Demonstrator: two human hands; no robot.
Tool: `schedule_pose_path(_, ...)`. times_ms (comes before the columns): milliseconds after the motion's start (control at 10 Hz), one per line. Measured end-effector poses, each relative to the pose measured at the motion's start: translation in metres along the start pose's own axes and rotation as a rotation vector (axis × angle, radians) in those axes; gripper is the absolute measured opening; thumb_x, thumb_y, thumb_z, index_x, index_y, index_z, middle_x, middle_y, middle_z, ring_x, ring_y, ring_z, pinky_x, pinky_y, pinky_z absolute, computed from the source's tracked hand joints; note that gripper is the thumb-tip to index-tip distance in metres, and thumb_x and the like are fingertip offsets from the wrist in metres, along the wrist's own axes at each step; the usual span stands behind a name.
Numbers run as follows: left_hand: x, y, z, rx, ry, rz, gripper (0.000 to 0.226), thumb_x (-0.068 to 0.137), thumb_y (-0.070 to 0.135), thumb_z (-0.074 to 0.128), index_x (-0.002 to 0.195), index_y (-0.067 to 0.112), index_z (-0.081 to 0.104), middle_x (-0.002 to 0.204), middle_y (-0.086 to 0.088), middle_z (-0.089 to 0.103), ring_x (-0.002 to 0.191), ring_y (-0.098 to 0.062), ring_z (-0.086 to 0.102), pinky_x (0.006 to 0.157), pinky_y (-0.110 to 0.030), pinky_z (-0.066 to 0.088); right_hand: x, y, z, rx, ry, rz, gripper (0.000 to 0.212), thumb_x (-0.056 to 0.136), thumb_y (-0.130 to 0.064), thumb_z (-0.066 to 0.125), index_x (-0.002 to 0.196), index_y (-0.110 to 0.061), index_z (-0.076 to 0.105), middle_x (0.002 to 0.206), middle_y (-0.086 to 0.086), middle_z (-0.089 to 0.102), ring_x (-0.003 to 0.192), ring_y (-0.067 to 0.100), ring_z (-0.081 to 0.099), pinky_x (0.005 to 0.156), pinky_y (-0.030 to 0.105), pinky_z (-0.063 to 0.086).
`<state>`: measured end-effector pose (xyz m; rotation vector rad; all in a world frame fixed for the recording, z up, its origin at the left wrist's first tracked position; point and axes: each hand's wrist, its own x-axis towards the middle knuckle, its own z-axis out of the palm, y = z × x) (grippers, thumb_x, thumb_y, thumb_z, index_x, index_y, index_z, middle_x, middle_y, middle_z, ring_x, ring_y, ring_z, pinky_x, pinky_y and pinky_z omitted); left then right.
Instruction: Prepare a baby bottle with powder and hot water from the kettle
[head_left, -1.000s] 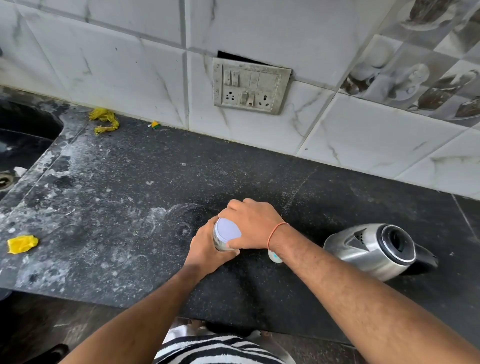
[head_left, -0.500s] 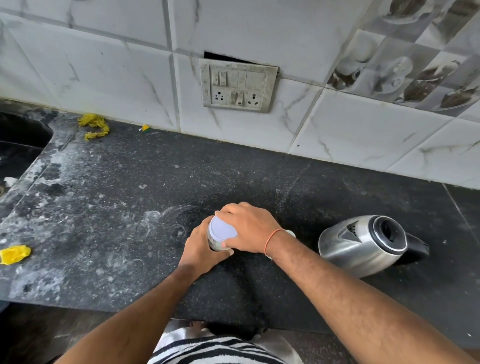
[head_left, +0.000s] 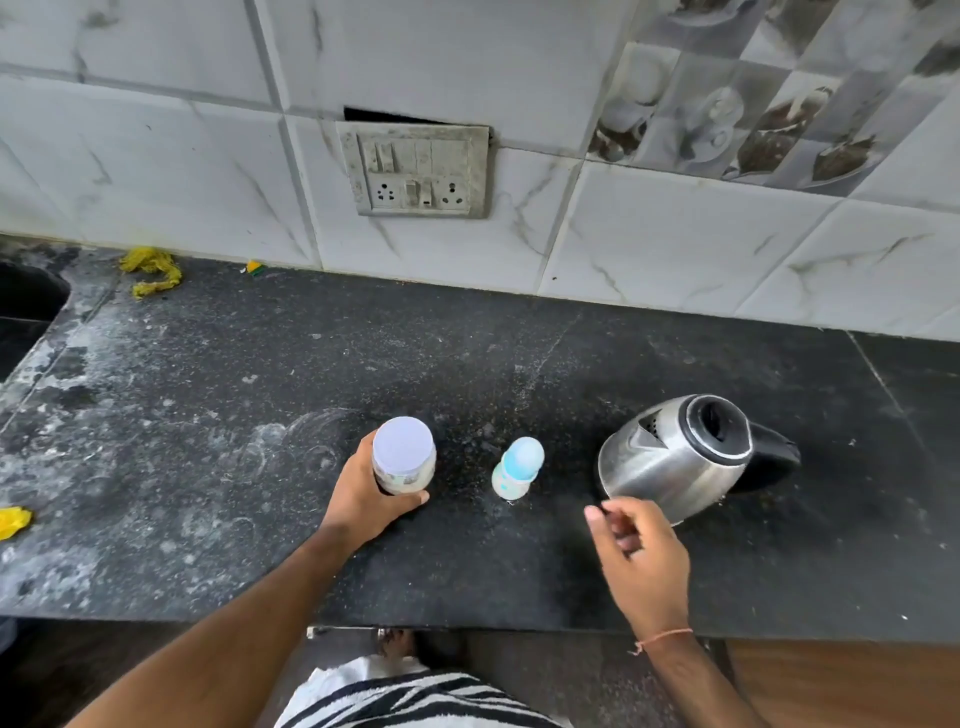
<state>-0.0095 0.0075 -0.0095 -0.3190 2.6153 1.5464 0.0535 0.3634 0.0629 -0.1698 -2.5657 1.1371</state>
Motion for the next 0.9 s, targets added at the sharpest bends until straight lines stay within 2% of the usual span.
schedule_pose_path(100, -0.012, 0.006, 0.003, -0.008, 0.009, -0.03, 0.117, 0.067, 0.021, 0.108, 0.16, 0.025, 0.039, 0.143, 0.013, 0.054, 0.134, -0.01, 0.049, 0.111, -0.028, 0.042, -0.011, 0.033, -0.027, 0.071, 0.152, 0.279, 0.028, 0.086, -0.05, 0.083, 0.1, -0.031, 0.067, 0.1, 0.003, 0.071, 0.085, 0.014, 0.069, 0.074, 0.011, 0.051)
schedule_pose_path(200, -0.022, 0.012, 0.005, -0.038, 0.038, -0.056, 0.114, 0.067, 0.016, 0.107, 0.15, 0.037, 0.032, 0.145, 0.01, 0.051, 0.136, -0.011, 0.047, 0.114, -0.03, 0.041, 0.003, 0.053, -0.043, 0.102, 0.126, 0.433, 0.07, 0.081, -0.046, 0.093, 0.135, -0.019, 0.06, 0.136, 0.001, 0.059, 0.107, 0.022, 0.068, 0.095, 0.038, 0.061)
schedule_pose_path(300, -0.027, 0.018, 0.008, -0.046, 0.078, -0.083, 0.117, 0.065, 0.015, 0.108, 0.153, 0.035, 0.034, 0.149, 0.008, 0.05, 0.138, -0.014, 0.047, 0.118, -0.037, 0.043, 0.026, 0.06, -0.054, 0.18, 0.039, 0.442, 0.109, 0.072, -0.036, 0.103, 0.161, -0.022, 0.041, 0.158, -0.004, 0.045, 0.124, 0.017, 0.063, 0.095, 0.028, 0.058)
schedule_pose_path(400, -0.03, 0.023, 0.01, -0.003, 0.128, -0.145, 0.119, 0.066, 0.021, 0.108, 0.161, 0.025, 0.035, 0.153, 0.003, 0.054, 0.142, -0.024, 0.05, 0.118, -0.047, 0.047, 0.047, 0.07, -0.055, 0.184, 0.016, 0.411, 0.132, 0.059, -0.043, 0.107, 0.166, -0.026, 0.032, 0.163, -0.003, 0.044, 0.139, 0.013, 0.059, 0.108, 0.038, 0.059)
schedule_pose_path(500, -0.031, 0.026, 0.013, 0.052, 0.159, -0.192, 0.119, 0.069, 0.025, 0.106, 0.162, 0.024, 0.034, 0.156, -0.001, 0.056, 0.145, -0.032, 0.052, 0.115, -0.051, 0.049, 0.056, 0.085, -0.053, 0.197, 0.003, 0.413, 0.14, 0.052, -0.054, 0.107, 0.166, -0.03, 0.03, 0.163, -0.003, 0.047, 0.143, 0.015, 0.058, 0.109, 0.047, 0.059)
schedule_pose_path(700, -0.026, 0.03, 0.022, 0.061, 0.178, -0.239, 0.119, 0.073, 0.024, 0.104, 0.165, 0.021, 0.03, 0.157, -0.007, 0.057, 0.145, -0.037, 0.052, 0.115, -0.054, 0.049, 0.07, 0.089, -0.059, 0.22, -0.075, 0.333, 0.137, 0.058, -0.053, 0.103, 0.169, -0.033, 0.026, 0.163, -0.003, 0.049, 0.137, 0.012, 0.063, 0.111, 0.042, 0.058)
schedule_pose_path(800, -0.028, 0.035, 0.021, 0.061, 0.194, -0.235, 0.121, 0.073, 0.022, 0.104, 0.166, 0.023, 0.028, 0.159, -0.005, 0.056, 0.147, -0.036, 0.051, 0.117, -0.054, 0.047, 0.074, 0.088, -0.061, 0.213, -0.103, 0.32, 0.134, 0.06, -0.05, 0.104, 0.169, -0.032, 0.027, 0.162, -0.005, 0.049, 0.136, 0.01, 0.064, 0.111, 0.04, 0.059)
schedule_pose_path(900, -0.029, 0.03, 0.024, 0.032, 0.204, -0.193, 0.133, 0.067, 0.021, 0.107, 0.17, 0.027, 0.022, 0.164, 0.0, 0.05, 0.153, -0.029, 0.045, 0.123, -0.051, 0.042, 0.067, 0.093, -0.058, 0.208, -0.094, 0.316, 0.136, 0.061, -0.05, 0.104, 0.17, -0.032, 0.023, 0.164, -0.007, 0.044, 0.135, 0.016, 0.064, 0.111, 0.042, 0.058)
